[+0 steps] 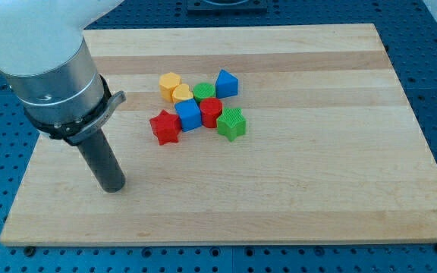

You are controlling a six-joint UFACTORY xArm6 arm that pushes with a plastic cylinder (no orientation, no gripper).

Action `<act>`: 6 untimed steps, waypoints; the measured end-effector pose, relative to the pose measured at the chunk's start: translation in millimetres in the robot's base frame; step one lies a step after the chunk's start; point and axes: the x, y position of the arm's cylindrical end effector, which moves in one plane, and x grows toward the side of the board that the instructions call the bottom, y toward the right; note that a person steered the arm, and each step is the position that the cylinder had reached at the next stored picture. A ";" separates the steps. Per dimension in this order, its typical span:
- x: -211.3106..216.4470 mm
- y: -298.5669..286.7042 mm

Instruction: Move red star to the center left

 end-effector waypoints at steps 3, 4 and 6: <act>-2.1 0.0; -2.4 0.0; -36.9 43.6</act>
